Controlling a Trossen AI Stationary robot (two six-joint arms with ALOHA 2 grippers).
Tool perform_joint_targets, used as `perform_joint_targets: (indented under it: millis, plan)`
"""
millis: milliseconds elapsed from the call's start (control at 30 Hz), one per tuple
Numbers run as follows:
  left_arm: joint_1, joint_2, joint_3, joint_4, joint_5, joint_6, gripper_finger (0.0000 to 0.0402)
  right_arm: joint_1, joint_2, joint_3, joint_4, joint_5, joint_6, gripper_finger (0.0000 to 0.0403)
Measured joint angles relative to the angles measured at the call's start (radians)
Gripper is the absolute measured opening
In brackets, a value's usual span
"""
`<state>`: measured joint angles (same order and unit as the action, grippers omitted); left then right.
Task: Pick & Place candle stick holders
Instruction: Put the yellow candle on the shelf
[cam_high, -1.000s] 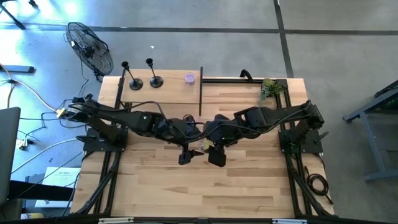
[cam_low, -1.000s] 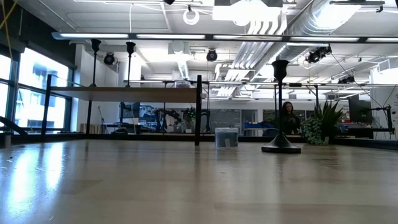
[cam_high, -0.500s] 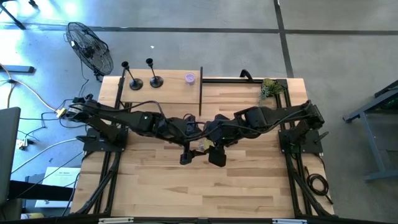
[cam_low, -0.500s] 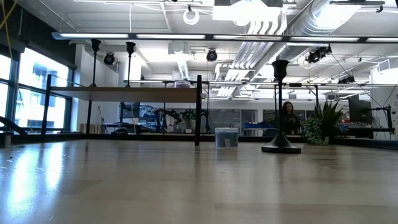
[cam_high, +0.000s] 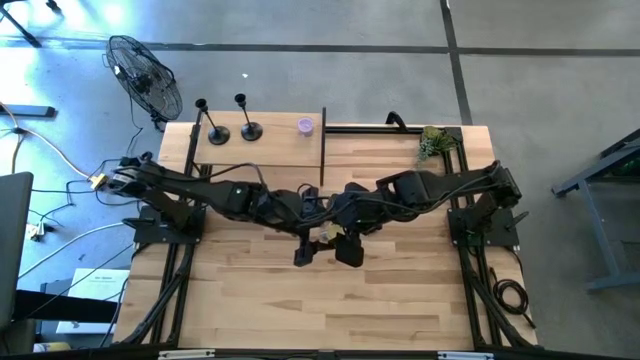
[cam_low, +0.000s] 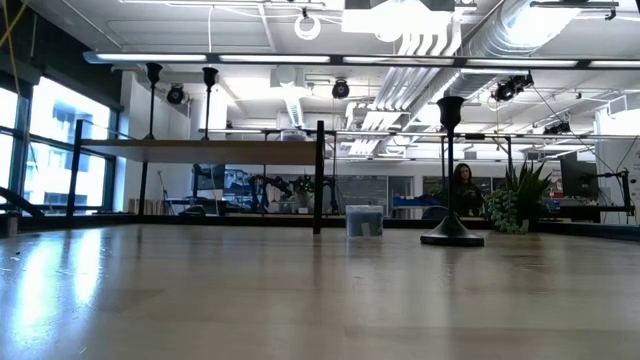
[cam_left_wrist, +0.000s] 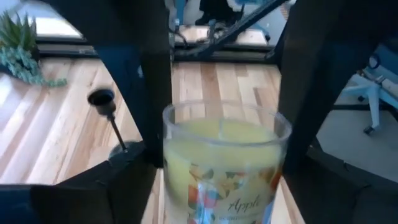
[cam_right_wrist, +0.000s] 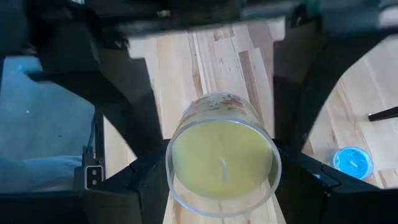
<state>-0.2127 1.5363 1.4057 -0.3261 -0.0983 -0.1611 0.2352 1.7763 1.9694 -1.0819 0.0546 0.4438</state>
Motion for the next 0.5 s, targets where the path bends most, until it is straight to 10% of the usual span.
perform_joint_targets:
  millis: [500]
  plan:
    - [0.003, 0.0, -0.001, -0.017, 0.018, 0.045, 0.0271, 0.0, 0.0, 0.0, 0.002, -0.002, 0.001, 0.0213]
